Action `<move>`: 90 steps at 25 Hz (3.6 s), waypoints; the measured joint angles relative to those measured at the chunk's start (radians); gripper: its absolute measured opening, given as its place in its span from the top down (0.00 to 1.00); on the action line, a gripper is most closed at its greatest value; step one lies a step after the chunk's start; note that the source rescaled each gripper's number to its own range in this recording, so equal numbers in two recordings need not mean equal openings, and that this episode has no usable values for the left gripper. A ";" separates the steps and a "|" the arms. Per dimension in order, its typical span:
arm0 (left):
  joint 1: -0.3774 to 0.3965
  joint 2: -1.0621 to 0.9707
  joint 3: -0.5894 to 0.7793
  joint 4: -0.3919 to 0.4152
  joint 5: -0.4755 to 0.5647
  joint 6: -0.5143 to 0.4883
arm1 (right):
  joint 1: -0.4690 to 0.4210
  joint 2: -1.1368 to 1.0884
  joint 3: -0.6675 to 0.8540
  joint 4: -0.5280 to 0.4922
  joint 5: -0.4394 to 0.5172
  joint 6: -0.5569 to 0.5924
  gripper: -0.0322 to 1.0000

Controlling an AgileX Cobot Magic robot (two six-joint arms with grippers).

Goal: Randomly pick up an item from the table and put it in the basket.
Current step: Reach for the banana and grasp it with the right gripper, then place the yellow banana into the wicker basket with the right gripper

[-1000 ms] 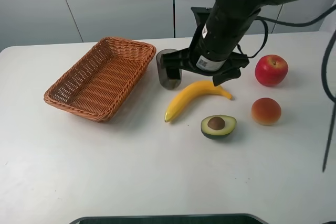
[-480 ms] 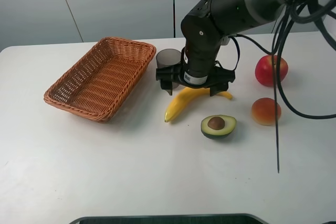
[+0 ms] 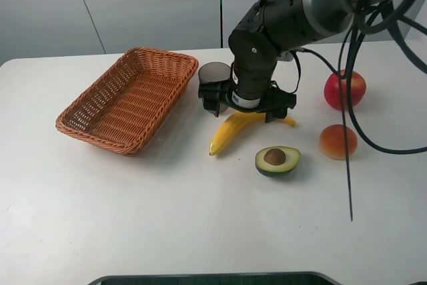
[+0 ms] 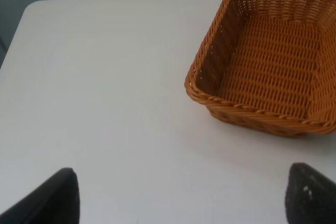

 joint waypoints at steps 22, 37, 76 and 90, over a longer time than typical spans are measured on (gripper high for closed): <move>0.000 0.000 0.000 0.000 0.000 0.000 | 0.000 0.081 -0.004 -0.005 -0.060 0.085 0.20; 0.000 0.000 0.000 0.000 0.000 0.006 | 0.000 0.083 -0.004 -0.036 -0.060 0.208 0.95; 0.000 0.000 0.000 0.000 0.000 0.000 | 0.067 -0.166 -0.257 -0.001 0.202 -0.230 0.95; 0.000 0.000 0.000 0.000 0.000 0.000 | 0.224 0.088 -0.619 0.054 0.155 -0.348 0.95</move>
